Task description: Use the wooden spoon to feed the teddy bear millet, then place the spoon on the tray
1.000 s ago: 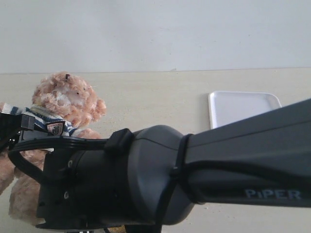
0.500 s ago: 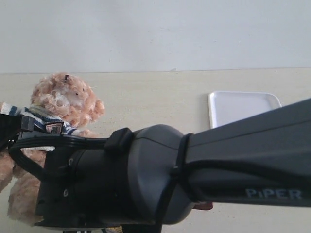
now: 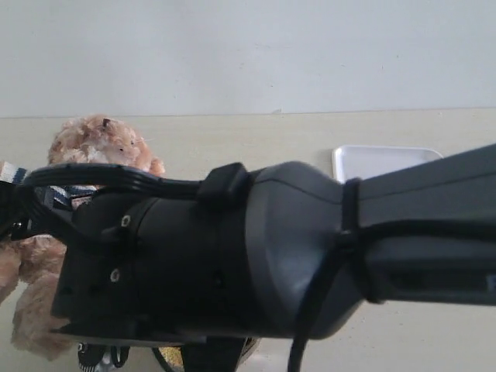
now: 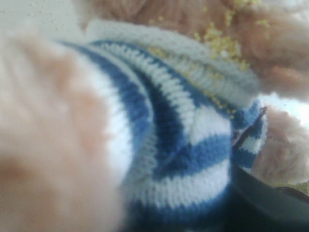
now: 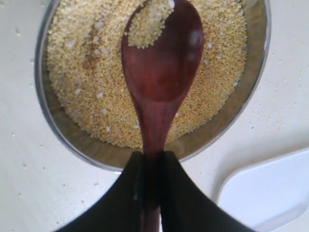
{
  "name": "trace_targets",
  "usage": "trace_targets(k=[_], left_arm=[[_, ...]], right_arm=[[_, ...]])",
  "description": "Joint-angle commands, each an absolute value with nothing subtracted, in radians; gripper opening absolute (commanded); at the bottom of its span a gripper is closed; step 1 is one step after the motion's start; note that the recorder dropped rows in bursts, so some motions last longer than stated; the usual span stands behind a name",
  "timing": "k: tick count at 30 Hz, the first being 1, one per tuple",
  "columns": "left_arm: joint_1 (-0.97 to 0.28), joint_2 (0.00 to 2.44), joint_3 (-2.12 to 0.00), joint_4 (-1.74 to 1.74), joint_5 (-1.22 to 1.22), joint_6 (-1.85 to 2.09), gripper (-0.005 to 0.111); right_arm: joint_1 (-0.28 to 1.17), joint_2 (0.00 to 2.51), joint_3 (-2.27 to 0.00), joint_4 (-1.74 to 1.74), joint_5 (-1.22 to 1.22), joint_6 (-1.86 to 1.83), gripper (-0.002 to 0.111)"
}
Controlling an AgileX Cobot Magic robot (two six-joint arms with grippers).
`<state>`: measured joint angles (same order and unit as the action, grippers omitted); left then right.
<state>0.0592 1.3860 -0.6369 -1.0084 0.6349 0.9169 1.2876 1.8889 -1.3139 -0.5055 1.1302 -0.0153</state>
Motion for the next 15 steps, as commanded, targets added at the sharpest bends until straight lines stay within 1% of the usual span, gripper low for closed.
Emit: trace_targets(k=[1, 9, 11, 15], left_arm=[[0.06, 1.386, -0.642, -1.012, 0.629, 0.921, 0.005], [0.06, 1.386, -0.642, -1.007, 0.617, 0.921, 0.005], [0.06, 1.386, -0.642, -1.007, 0.617, 0.921, 0.005], [0.06, 1.386, -0.642, -1.007, 0.617, 0.921, 0.005]], right_arm=[[1.285, 1.846, -1.317, -0.505, 1.133, 0.0, 0.0], [1.27, 1.774, -1.317, -0.49, 1.14, -0.008, 0.0], [1.241, 1.756, -1.317, -0.455, 1.14, -0.02, 0.0], [1.135, 1.718, -1.317, -0.224, 1.14, -0.153, 0.0]])
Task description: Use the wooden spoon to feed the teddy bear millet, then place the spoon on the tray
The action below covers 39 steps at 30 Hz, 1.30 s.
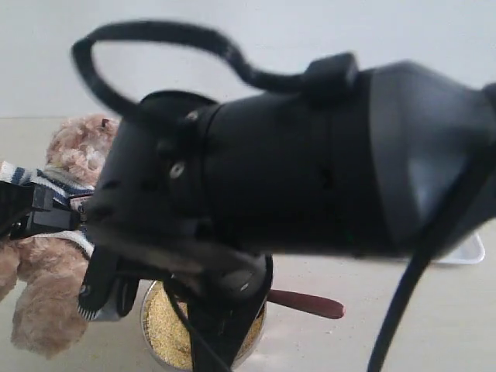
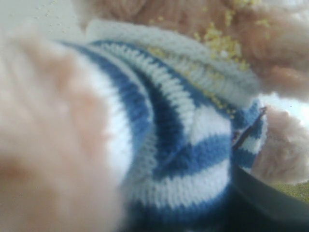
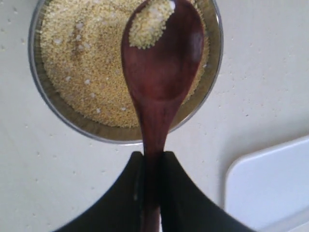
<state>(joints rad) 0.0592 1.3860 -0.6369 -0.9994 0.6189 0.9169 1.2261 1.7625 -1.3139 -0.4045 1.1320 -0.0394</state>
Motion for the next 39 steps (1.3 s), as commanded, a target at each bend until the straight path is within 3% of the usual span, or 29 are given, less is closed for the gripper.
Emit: trace_targets(k=[1, 12, 23, 39], left_arm=[[0.06, 1.386, -0.642, -1.007, 0.617, 0.921, 0.005], [0.06, 1.386, -0.642, -1.044, 0.617, 0.921, 0.005], [0.06, 1.386, -0.622, -1.044, 0.686, 0.908, 0.005], [0.06, 1.386, -0.594, -0.993, 0.815, 0.892, 0.005]], right_arm=[[1.114, 1.71, -1.317, -0.171, 1.14, -0.174, 0.0], [1.017, 1.652, -1.374, -0.123, 1.193, -0.209, 0.0], [0.972, 1.779, -1.763, -0.144, 1.221, -0.225, 0.0], [0.953, 1.787, -1.768, -0.296, 1.221, -0.238, 0.0]])
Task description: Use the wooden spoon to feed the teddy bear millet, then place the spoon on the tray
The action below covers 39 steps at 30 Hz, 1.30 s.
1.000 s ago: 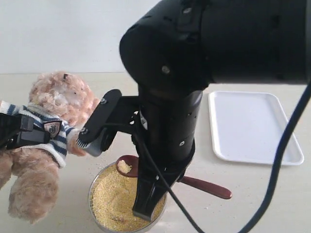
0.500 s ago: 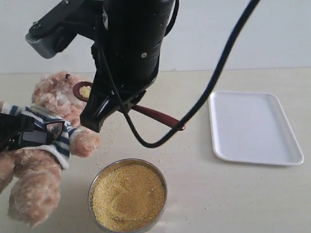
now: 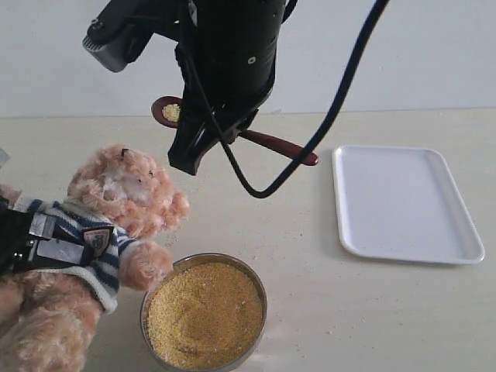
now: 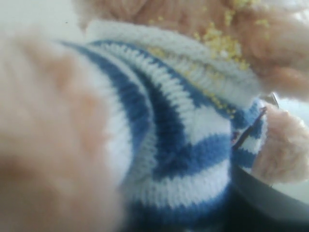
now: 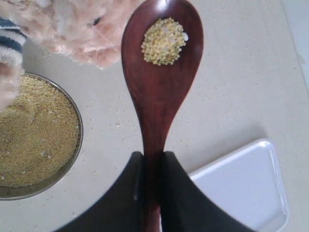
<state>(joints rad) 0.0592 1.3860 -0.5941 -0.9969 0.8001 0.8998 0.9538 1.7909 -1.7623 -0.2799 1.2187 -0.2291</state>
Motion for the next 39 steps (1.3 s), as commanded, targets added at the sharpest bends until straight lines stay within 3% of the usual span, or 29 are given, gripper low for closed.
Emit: trace_targets(k=[1, 16, 39], left_arm=[[0.06, 1.386, -0.594, -0.989, 0.822, 0.892, 0.005], [0.06, 1.386, -0.594, -1.011, 0.811, 0.892, 0.005], [0.06, 1.386, -0.594, -1.031, 0.812, 0.892, 0.005]], right_arm=[[0.961, 1.787, -1.768, -0.296, 1.221, -0.245, 0.0], [1.172, 1.877, -1.768, -0.608, 1.221, -0.203, 0.0], [1.268, 1.966, -1.768, -0.872, 1.221, -0.018, 0.0]])
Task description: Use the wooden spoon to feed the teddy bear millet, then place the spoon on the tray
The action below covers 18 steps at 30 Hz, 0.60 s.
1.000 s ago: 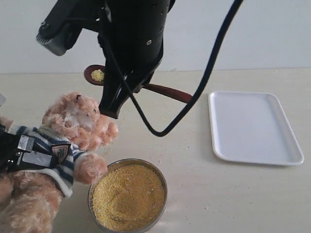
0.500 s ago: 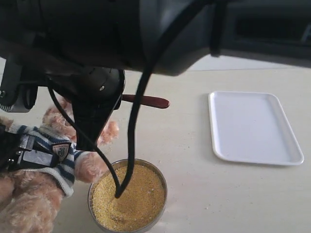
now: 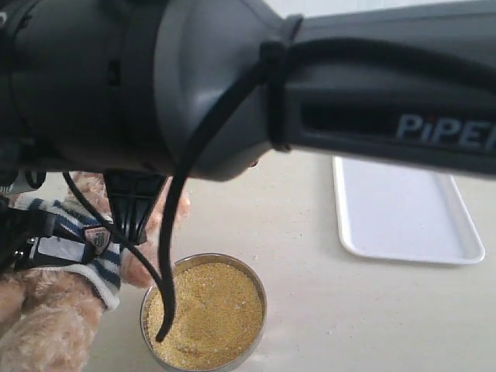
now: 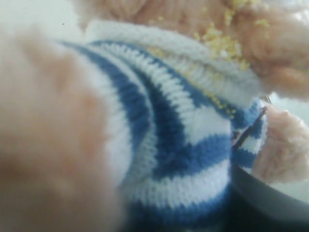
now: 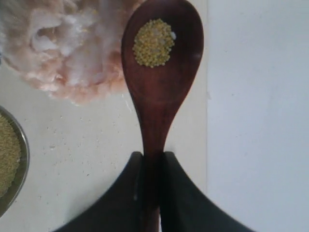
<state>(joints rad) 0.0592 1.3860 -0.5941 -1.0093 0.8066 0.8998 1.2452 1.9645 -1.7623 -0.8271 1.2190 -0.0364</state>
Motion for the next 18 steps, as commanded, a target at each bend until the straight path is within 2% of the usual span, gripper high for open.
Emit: trace_targets(k=[1, 11, 18], left_arm=[[0.06, 1.386, -0.594, -1.031, 0.812, 0.892, 0.005], [0.06, 1.386, -0.594, -1.031, 0.813, 0.895, 0.005], [0.06, 1.386, -0.594, -1.031, 0.813, 0.895, 0.005]], right_arm=[[1.273, 1.966, -1.768, -0.874, 1.221, -0.007, 0.0], [1.286, 1.966, -1.766, -0.91, 1.221, 0.022, 0.0], [1.347, 1.966, -1.669, -1.05, 1.221, 0.102, 0.0]])
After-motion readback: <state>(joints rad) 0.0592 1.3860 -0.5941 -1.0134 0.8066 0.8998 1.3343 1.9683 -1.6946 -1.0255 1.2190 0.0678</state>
